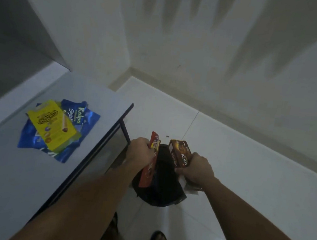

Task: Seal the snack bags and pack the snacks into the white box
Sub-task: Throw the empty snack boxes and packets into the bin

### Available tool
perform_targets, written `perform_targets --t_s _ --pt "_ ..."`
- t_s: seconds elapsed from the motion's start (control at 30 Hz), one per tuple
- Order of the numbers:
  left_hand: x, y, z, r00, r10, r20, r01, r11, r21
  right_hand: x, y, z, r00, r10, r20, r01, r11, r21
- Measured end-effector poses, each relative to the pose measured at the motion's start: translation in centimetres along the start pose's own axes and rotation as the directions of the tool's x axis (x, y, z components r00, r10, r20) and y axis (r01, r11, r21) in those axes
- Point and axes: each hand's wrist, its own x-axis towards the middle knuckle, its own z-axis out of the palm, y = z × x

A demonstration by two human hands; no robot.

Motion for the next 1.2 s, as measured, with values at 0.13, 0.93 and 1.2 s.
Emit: perform_targets --t_s 0.13,0.93,1.2 --pt "1.5 -0.9 2.4 0.999 -0.028 0.035 0.028 1.0 0.005 1.9 1.2 2.7 1.0 0.007 0.023 -0.008 0.999 0.053" --pt "-1.4 -0.8 -18.1 0.998 0.014 0.061 -0.022 0.989 0.143 -4.3 -16.9 -7.3 0.926 -0.375 0.033 0.377 0.922 -0.086" --pt "-1.4 -8.9 -25.3 0.987 -0.076 -0.144 0.087 0.994 0.066 -5.5 -27.4 -2.9 0.877 -0.474 0.079 0.48 0.871 -0.104"
